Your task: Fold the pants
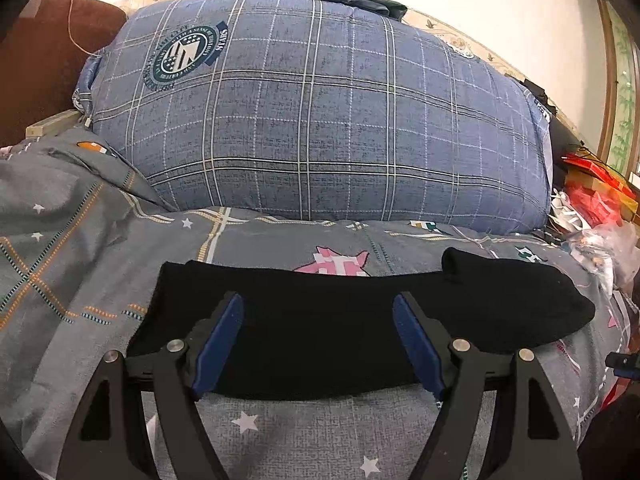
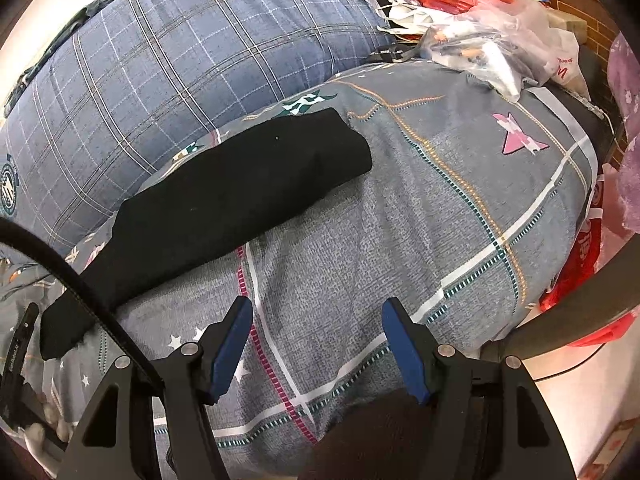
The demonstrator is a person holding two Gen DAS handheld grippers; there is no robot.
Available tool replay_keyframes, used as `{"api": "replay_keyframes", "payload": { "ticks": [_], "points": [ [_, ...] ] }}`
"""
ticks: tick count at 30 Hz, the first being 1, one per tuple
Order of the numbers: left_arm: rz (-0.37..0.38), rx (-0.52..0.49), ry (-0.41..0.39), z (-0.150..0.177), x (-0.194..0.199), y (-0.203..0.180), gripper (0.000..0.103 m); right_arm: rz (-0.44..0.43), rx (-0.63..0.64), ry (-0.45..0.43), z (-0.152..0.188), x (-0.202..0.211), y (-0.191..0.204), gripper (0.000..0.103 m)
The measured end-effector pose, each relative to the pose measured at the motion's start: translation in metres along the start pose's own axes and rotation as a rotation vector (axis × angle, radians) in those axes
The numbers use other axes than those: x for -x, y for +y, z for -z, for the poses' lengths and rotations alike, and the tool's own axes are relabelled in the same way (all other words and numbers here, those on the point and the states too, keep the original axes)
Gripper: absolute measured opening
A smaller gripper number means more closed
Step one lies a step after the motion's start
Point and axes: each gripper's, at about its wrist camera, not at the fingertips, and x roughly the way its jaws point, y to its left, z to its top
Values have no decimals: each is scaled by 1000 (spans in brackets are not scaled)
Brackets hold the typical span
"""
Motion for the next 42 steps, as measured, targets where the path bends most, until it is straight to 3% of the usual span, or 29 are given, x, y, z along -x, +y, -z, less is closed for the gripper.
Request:
{"api": "replay_keyframes", "payload": {
  "ticks": [3, 7, 11, 13, 16, 20, 25, 30, 32, 35, 36, 38, 39, 42],
  "points": [
    [-7, 33, 4, -6, -1, 11, 80, 1, 10, 13, 1, -4, 2, 72],
    [-14, 180, 73, -17, -8, 52, 80, 18, 44, 25, 2, -8, 7, 72],
    [-88, 311, 125, -20, -14, 110, 80, 57, 112, -17, 2, 1, 21, 72],
    [-121, 358, 148, -19, -19, 135, 80, 2, 113, -32, -1, 6, 34, 72],
    [-110, 438, 178, -18, -29, 159, 80, -106, 142, -15, -12, 1, 86, 72],
    [-88, 498, 200, -16, -33, 176, 80, -276, 341, 95, -22, -29, 211, 72],
    [-145, 586, 197, -21, -29, 212, 80, -430, 562, 248, -1, -61, 356, 72],
    [-182, 646, 164, -29, -18, 243, 80, -475, 731, 313, 39, -82, 443, 71],
    [-160, 661, 150, -31, -13, 248, 80, -427, 807, 300, 55, -93, 467, 68],
    [-179, 646, 124, -36, -8, 248, 80, -353, 823, 293, 60, -119, 484, 68],
    [-183, 642, 118, -37, -7, 248, 80, -347, 807, 305, 59, -126, 485, 66],
    [-176, 648, 111, -38, -5, 249, 80, -367, 761, 338, 55, -136, 484, 17],
    [-171, 655, 109, -39, -4, 250, 80, -370, 742, 351, 53, -139, 485, 6],
    [-176, 667, 103, -38, -3, 255, 80, -361, 741, 315, 46, -132, 485, 6]
  ]
}}
